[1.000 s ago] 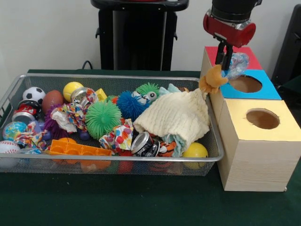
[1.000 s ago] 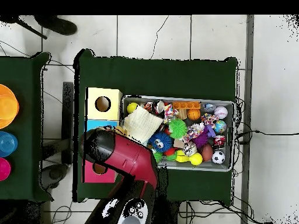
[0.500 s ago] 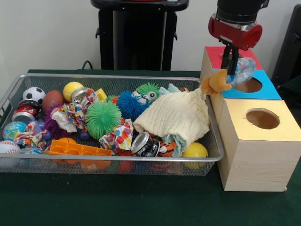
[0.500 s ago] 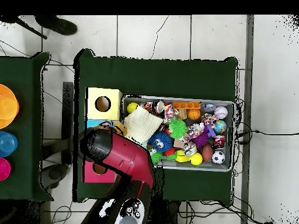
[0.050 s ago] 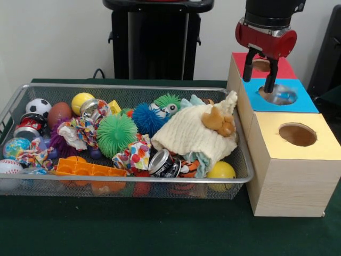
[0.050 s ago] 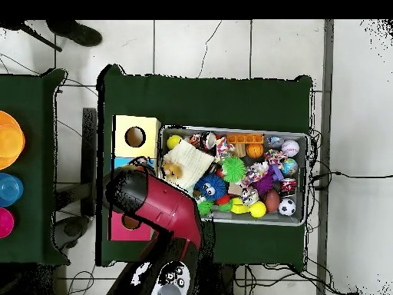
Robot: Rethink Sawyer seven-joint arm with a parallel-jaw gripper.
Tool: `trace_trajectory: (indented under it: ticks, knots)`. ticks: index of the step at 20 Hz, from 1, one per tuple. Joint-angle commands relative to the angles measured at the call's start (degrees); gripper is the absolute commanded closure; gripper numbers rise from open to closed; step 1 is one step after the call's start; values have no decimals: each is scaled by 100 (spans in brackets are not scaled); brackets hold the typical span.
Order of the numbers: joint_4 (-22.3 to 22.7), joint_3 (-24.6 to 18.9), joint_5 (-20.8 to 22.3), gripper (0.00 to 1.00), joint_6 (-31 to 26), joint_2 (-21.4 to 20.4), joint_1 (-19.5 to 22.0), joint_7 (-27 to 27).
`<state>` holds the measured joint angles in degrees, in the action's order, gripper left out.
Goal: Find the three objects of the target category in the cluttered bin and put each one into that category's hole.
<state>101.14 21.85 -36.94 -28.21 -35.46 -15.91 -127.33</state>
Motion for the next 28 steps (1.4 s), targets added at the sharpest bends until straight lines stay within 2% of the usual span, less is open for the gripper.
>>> trace_trajectory:
  ticks: [1,6,9,11,14,17,21,26,28]
  knots:
    - [181,-537,-193,0,23,202,115,-1319]
    - [197,-539,-157,0,21,172,169,-1223]
    - [158,-463,29,0,-184,150,233,-1008]
    - [83,-320,470,0,-469,137,366,-456]
    - [-31,-272,1192,0,-773,85,814,621]
    - [-274,-312,2019,0,-771,34,1225,1473]
    - [-533,-599,2741,0,-1221,-279,1831,1899]
    - [-865,-1094,3677,0,-1267,-539,2596,2486]
    - [-914,-1322,4066,0,-1083,-600,2887,2751]
